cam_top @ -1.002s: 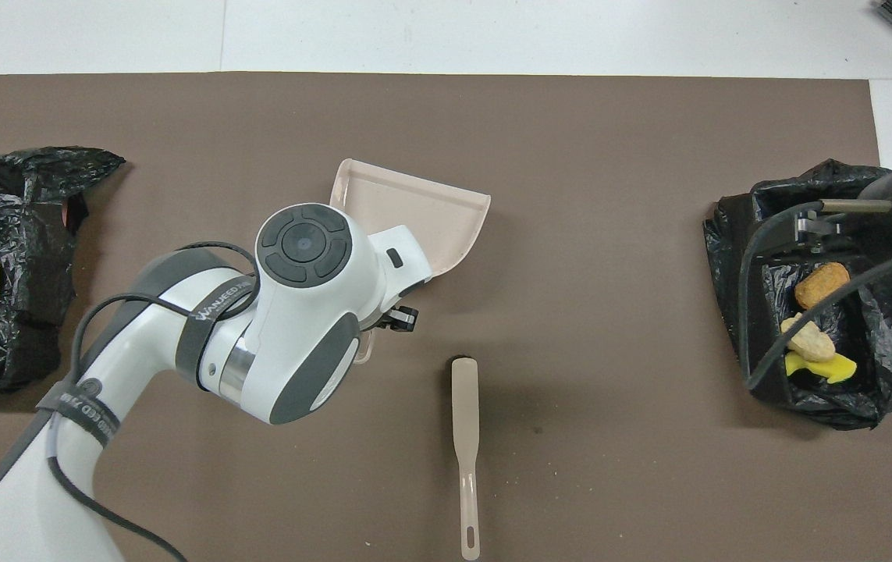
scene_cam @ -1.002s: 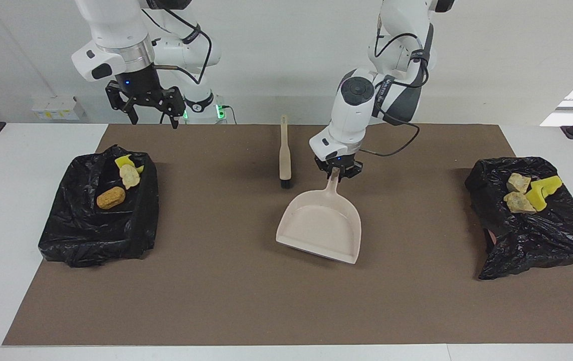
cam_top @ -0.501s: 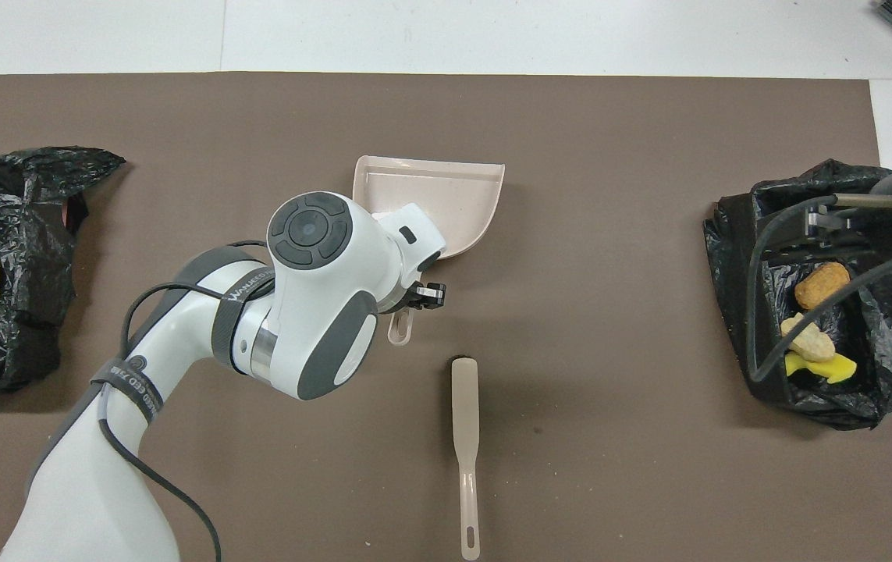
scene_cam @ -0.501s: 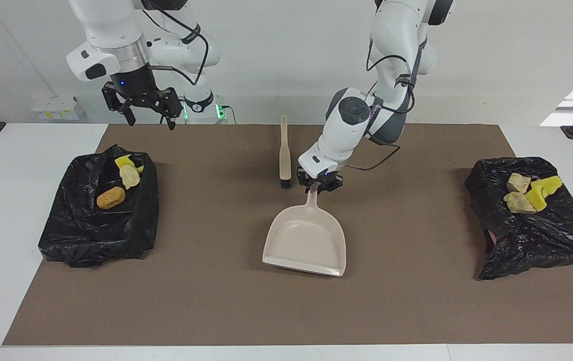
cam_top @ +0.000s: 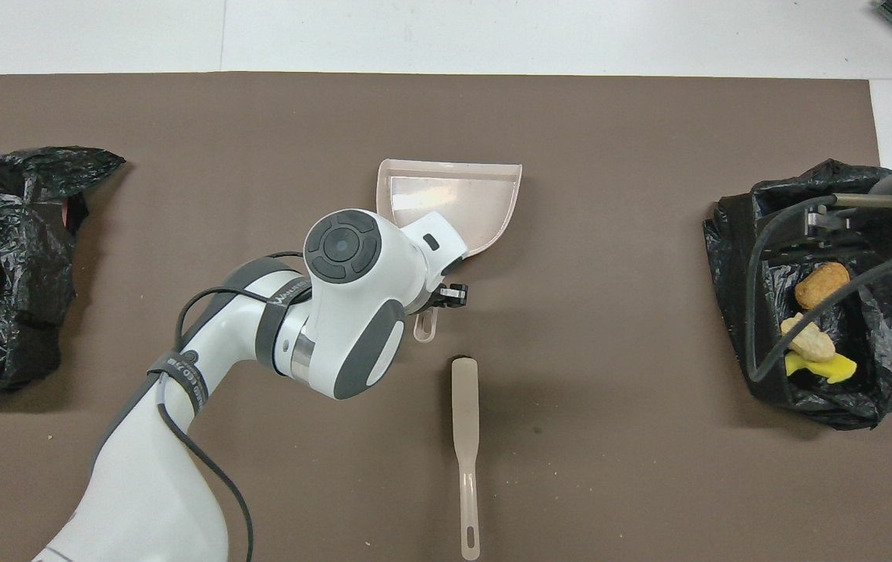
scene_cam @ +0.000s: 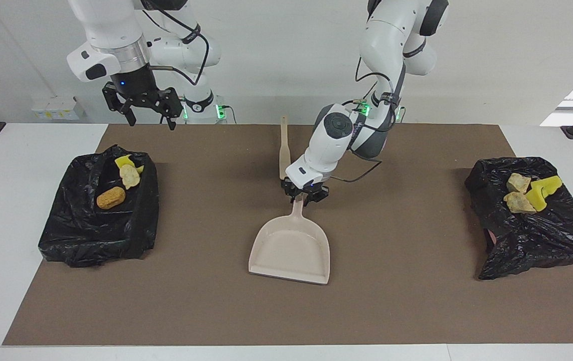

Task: Sweep and dump trash in bin
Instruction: 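Bring the empty dustpan back to the table center with the left gripper, then lower the dustpan onto the table and open the left gripper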

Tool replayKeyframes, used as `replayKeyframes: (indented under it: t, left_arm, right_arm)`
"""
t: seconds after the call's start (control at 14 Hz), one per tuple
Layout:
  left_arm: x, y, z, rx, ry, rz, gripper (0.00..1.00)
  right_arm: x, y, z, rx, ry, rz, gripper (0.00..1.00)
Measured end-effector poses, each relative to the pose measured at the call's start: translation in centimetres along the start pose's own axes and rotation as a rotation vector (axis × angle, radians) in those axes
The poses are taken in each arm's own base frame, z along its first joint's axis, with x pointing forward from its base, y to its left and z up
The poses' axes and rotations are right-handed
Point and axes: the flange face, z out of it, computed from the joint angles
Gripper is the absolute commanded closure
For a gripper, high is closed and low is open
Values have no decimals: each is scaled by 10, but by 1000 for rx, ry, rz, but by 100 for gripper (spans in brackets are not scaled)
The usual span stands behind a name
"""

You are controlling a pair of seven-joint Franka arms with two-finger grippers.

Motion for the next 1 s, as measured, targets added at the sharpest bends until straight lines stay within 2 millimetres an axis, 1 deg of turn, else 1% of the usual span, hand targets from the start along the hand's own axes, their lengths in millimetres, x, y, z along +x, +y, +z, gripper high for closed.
replayKeyframes:
  t: [0.14,0.21,0.29,0.36,0.43,0.79,1.0]
  left_arm:
    - [6,0,-17,-5,19,-3,0]
    - [7,-4,-29,-3,22,-9,0]
    - [10,-12,-43,1,23,-23,0]
    - [15,-28,-58,5,24,-48,0]
    - [20,-47,-69,8,27,-77,0]
    - [45,-155,-95,26,27,-231,0]
    - [50,-211,-119,33,37,-192,0]
  right_arm:
    - [1,6,0,16,-4,13,0]
    - [2,8,0,17,-5,17,0]
    - [2,9,0,18,-5,19,0]
    - [2,9,0,19,-5,19,0]
    - [2,9,0,19,-5,19,0]
    - [2,8,0,20,-5,18,0]
    - [1,7,0,20,-4,15,0]
